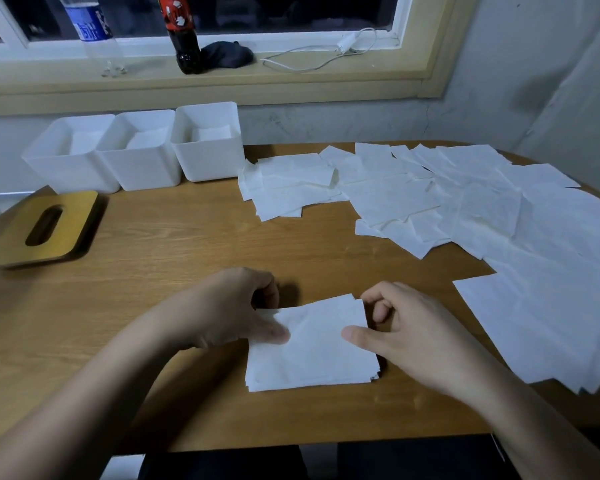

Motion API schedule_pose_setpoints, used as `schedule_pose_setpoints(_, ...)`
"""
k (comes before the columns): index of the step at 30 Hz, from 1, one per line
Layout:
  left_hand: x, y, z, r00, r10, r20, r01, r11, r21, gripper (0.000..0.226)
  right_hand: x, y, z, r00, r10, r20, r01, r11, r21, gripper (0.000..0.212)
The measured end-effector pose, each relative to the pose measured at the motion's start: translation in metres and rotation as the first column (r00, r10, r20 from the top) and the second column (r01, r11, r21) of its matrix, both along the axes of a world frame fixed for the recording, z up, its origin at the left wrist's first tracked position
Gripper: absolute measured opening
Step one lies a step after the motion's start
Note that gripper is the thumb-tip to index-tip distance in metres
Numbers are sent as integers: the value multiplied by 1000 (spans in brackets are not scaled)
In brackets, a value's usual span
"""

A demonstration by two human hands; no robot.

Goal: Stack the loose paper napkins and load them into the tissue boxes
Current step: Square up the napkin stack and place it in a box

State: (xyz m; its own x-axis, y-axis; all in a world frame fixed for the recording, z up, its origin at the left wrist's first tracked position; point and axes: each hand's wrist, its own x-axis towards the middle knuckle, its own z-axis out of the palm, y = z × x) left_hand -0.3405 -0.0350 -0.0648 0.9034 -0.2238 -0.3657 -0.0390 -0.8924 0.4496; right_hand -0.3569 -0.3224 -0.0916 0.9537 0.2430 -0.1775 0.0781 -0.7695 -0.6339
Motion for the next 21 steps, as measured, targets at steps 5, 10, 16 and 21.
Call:
schedule_pose_setpoints(5, -10, 2, -4, 991, 77, 107, -52, 975, -214, 35, 4, -2, 3, 999, 12, -41, -9, 996, 87, 51)
schedule_pose_setpoints(10, -22, 4, -2, 897, 222, 382, -48, 909, -414, 41, 6, -4, 8, 999, -39, 7, 34, 948, 315, 31)
schedule_pose_setpoints(16, -28, 5, -11, 845, 337, 415, -67, 836, -544, 42, 5, -1, 7, 998, -26, 55, 6, 944, 330, 22)
schedule_pose_setpoints(21, -37, 7, -30, 876, 330, 353, -107, 845, -524, 53, 2, 4, 1, 999, -3, -32, 15, 924, 382, 35)
